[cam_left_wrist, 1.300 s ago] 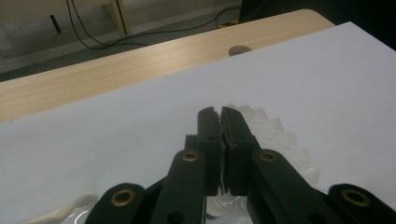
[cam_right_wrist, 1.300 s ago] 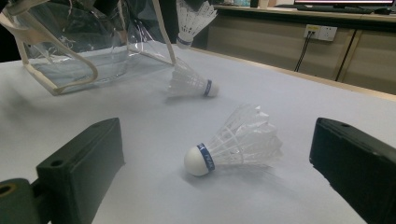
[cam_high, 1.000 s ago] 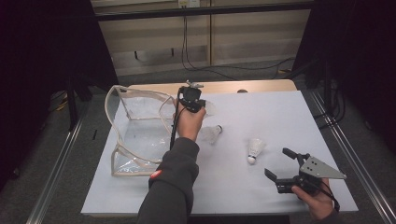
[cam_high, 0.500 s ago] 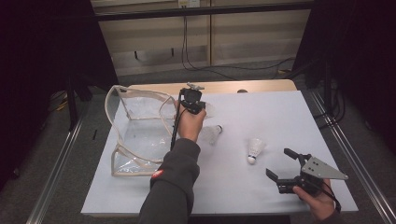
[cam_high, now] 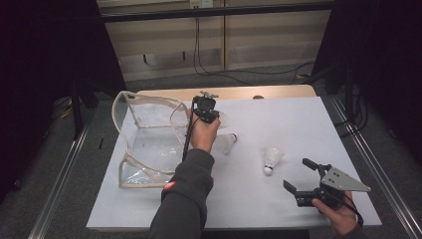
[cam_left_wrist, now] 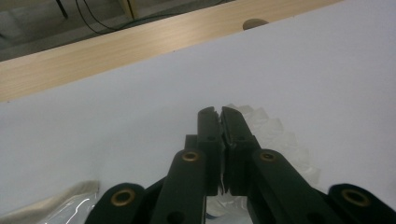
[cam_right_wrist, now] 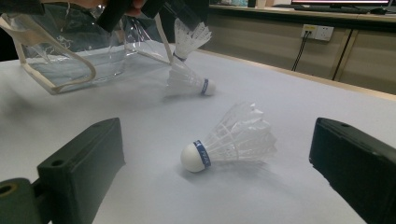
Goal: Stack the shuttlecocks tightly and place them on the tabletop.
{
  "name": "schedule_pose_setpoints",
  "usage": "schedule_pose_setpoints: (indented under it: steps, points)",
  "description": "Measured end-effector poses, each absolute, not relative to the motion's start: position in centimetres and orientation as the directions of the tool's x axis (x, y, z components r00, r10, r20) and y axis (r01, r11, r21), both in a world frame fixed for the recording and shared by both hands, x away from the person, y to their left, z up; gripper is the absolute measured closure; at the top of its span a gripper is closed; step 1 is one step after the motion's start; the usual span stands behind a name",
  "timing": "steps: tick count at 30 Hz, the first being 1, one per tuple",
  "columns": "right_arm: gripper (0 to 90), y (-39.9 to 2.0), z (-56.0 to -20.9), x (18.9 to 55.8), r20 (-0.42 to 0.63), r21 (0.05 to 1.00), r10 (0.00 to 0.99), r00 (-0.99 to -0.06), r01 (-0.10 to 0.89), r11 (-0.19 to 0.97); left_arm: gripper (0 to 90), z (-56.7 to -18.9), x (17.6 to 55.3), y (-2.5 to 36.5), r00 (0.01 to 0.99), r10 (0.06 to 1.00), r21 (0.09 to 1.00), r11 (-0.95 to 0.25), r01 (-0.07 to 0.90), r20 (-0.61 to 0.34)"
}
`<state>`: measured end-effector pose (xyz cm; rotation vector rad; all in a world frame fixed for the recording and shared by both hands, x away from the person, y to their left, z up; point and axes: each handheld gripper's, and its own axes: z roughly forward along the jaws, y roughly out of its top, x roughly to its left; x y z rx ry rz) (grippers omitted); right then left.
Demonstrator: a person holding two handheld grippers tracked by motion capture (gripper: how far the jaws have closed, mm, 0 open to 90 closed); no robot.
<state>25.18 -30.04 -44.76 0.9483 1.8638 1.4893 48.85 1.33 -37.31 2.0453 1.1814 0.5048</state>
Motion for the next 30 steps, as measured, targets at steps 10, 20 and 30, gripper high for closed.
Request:
schedule_pose_setpoints:
  steps: [10,20,30]
  points:
    - [2.5,-30.1,-44.8,25.2,-0.003,0.976,0.809,-0.588,0.173,0.13,87.3,-37.7,48.7,1.0,0.497,0.867,0.73,-0.326,0.6,-0.021]
    - [2.5,-30.1,-44.7,25.2,0.001,0.977,0.807,-0.591,0.174,0.126,87.3,-38.6,48.8,0.6,0.484,0.875,0.722,-0.332,0.607,-0.005]
    - [2.5,-30.1,-44.7,25.1,0.0,0.977,0.807,-0.59,0.173,0.127,87.1,-39.1,49.1,0.5,0.485,0.874,0.716,-0.35,0.604,0.018]
